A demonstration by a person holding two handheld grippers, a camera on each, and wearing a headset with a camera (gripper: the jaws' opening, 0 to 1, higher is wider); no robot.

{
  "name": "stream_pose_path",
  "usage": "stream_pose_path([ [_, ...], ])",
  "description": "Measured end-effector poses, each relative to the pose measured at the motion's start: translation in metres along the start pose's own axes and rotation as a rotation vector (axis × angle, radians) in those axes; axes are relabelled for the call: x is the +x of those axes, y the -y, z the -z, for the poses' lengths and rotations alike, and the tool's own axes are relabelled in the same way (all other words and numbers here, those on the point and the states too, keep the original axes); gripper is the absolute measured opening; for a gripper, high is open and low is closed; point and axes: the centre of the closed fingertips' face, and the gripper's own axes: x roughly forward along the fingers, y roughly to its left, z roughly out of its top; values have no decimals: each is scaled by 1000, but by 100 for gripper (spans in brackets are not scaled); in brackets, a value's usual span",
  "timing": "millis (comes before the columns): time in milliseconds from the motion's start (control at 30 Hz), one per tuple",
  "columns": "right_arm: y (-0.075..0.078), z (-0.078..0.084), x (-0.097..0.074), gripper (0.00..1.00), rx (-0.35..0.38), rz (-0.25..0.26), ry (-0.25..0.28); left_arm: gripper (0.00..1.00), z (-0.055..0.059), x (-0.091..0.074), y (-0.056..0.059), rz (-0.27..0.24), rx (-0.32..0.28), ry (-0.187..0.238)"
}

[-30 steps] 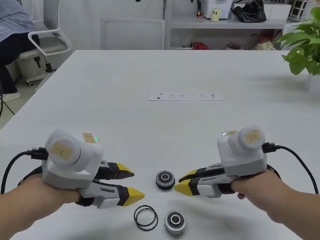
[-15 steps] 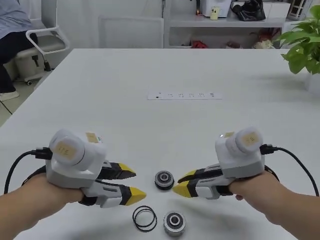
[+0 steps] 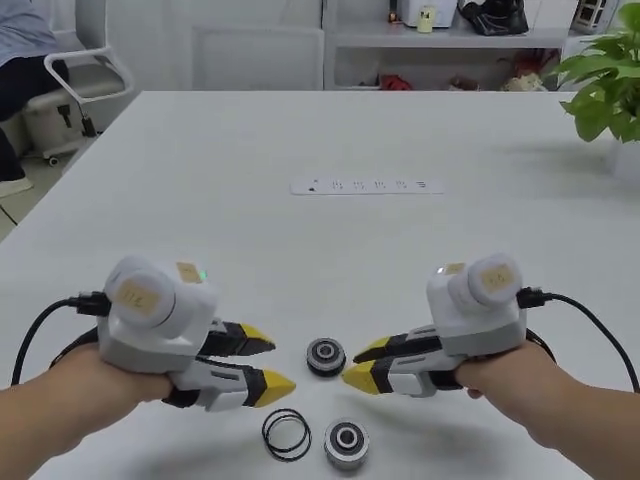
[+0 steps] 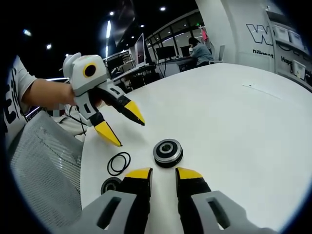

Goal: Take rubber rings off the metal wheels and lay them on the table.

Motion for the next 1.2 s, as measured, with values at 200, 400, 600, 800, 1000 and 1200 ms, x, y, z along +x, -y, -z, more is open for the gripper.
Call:
stream_pose_path([
  [200, 1, -1, 2, 18, -8, 5, 6, 33, -2, 3, -1, 1, -2, 5],
  [400, 2, -2, 3, 19, -10, 6, 11, 33, -3, 8, -3, 5, -7, 9],
  [600, 3, -2, 5, 20, -12, 6, 16, 33, -4, 12, -4, 8, -10, 10],
  [800, 4, -2, 5, 20, -14, 9, 19, 32, -6, 16, -6, 13, -11, 12],
  [1000, 6, -1, 5, 20, -16, 13, 21, 32, -7, 20, -6, 18, -13, 13],
  [1200, 6, -1, 5, 20, -17, 16, 23, 32, -9, 26, -5, 26, -12, 11],
])
